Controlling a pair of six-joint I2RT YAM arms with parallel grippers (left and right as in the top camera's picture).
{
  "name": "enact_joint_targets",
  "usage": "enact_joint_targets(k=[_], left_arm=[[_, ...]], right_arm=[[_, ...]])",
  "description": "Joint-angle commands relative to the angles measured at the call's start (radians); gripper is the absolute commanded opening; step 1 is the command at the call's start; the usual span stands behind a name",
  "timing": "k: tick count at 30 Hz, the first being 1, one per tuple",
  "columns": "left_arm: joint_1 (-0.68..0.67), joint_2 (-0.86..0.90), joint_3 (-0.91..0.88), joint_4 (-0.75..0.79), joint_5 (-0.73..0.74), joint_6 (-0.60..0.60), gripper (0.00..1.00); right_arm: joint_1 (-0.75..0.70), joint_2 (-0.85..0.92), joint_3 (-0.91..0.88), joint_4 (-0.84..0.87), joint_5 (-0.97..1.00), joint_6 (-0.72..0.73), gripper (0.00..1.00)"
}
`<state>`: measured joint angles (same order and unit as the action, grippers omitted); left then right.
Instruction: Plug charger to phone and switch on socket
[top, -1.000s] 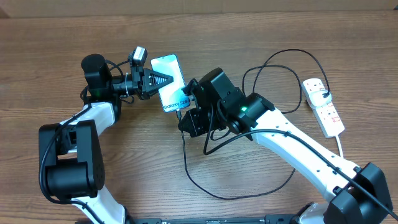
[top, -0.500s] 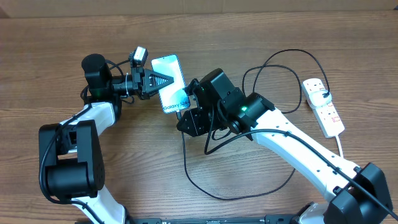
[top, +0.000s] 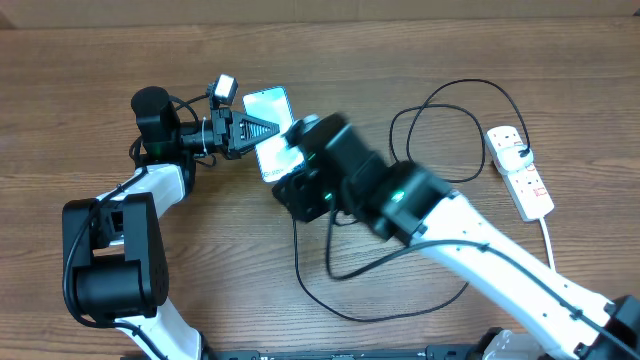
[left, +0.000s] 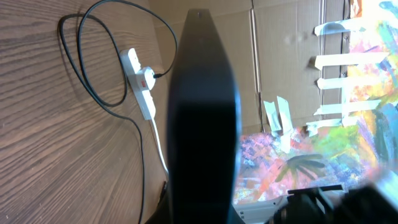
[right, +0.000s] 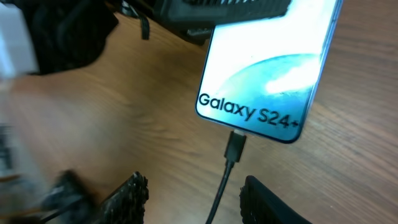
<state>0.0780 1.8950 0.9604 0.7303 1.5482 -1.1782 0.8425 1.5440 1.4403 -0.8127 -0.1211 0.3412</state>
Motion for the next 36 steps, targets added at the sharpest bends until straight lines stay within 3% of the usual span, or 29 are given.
enact_joint_targets(k=[1, 6, 13, 25, 29, 36], left_arm=[[-0.007, -0.004, 0.026, 0.007, 0.009, 0.019, 0.04], [-0.007, -0.004, 0.026, 0.003, 0.009, 0.018, 0.04], [-0.007, -0.004, 0.026, 0.003, 0.009, 0.018, 0.04], [-0.007, -0.004, 0.026, 0.003, 0.009, 0.021, 0.04], [-0.007, -0.004, 0.026, 0.003, 0.018, 0.046, 0.04], [-0.007, -0.004, 0.026, 0.003, 0.032, 0.065, 0.04]], right_arm=[[0.1, 0.061, -0.004, 0.009, 0.328, 0.06, 0.52], [0.112, 0.11, -0.009, -0.003, 0.368, 0.143, 0.53], [0.111, 0.157, -0.013, -0.008, 0.375, 0.154, 0.52], [0.111, 0.184, -0.014, -0.023, 0.364, 0.175, 0.27], [0.11, 0.184, -0.013, 0.004, 0.375, 0.175, 0.25], [0.11, 0.183, -0.011, 0.068, 0.382, 0.128, 0.07]])
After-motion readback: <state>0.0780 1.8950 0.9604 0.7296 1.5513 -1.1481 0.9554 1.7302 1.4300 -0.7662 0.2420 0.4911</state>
